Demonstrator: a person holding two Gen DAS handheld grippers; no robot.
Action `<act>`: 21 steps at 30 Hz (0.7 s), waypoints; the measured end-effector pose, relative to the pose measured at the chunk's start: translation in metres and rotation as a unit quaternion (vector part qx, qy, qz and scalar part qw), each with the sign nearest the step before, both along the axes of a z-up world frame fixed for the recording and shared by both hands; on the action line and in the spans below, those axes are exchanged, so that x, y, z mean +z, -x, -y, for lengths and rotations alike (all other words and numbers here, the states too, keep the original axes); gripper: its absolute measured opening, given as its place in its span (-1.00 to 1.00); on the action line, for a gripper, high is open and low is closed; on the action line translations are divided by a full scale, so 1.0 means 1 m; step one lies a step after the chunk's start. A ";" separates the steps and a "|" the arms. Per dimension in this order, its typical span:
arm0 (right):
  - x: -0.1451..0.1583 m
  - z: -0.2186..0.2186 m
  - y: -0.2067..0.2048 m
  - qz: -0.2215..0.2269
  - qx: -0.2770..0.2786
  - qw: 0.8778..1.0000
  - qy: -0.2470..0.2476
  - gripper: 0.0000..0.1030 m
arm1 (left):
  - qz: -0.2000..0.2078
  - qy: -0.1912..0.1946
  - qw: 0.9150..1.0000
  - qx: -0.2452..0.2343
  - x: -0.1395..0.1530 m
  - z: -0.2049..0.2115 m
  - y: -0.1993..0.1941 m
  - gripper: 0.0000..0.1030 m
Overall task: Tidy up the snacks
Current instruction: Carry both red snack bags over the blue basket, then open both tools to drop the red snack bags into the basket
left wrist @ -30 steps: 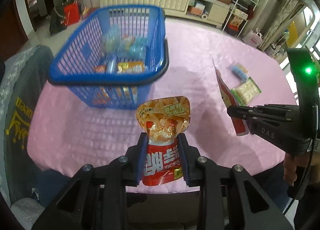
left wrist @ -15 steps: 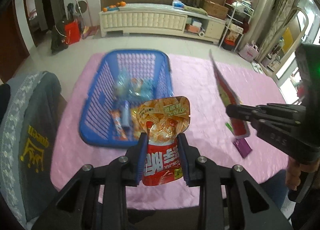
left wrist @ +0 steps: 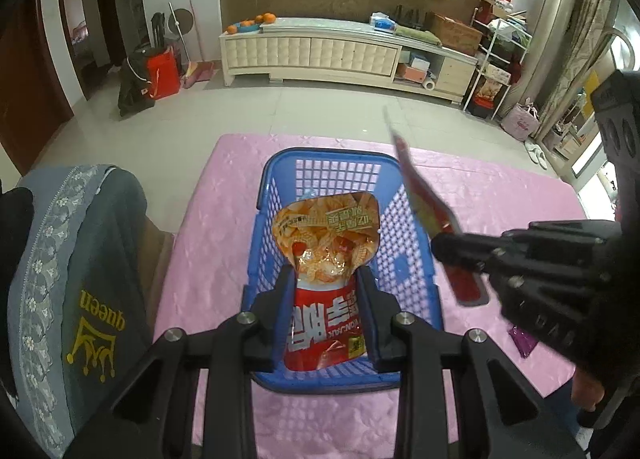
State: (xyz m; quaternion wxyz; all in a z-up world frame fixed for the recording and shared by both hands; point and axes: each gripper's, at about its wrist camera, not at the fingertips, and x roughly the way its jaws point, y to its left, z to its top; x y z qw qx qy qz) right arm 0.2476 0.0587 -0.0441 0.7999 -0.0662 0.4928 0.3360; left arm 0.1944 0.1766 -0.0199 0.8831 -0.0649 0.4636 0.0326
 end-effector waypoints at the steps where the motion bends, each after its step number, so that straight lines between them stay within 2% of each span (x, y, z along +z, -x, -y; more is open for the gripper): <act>1: -0.004 -0.006 -0.003 -0.002 0.000 1.000 0.005 -0.96 | -0.002 0.001 1.000 -0.001 -0.003 -0.002 -0.003 -0.45; 8: -0.030 -0.021 -0.029 -0.027 -0.012 0.999 0.026 -0.96 | -0.031 0.006 1.000 -0.003 -0.031 -0.016 -0.029 -0.44; 12: -0.041 -0.023 -0.041 -0.040 -0.020 0.998 0.039 -0.96 | -0.041 0.024 0.999 -0.007 -0.044 -0.027 -0.044 -0.43; 17: -0.052 -0.024 -0.050 -0.056 -0.024 0.997 0.050 -0.95 | -0.049 0.030 0.998 -0.017 -0.056 -0.029 -0.054 -0.30; 20: -0.052 -0.021 -0.052 -0.037 -0.033 0.997 0.055 -0.81 | -0.040 0.028 0.999 -0.001 -0.057 -0.032 -0.052 -0.16; 21: -0.051 -0.017 -0.053 -0.031 -0.037 0.997 0.055 -0.69 | -0.041 0.027 0.999 -0.001 -0.057 -0.033 -0.052 -0.06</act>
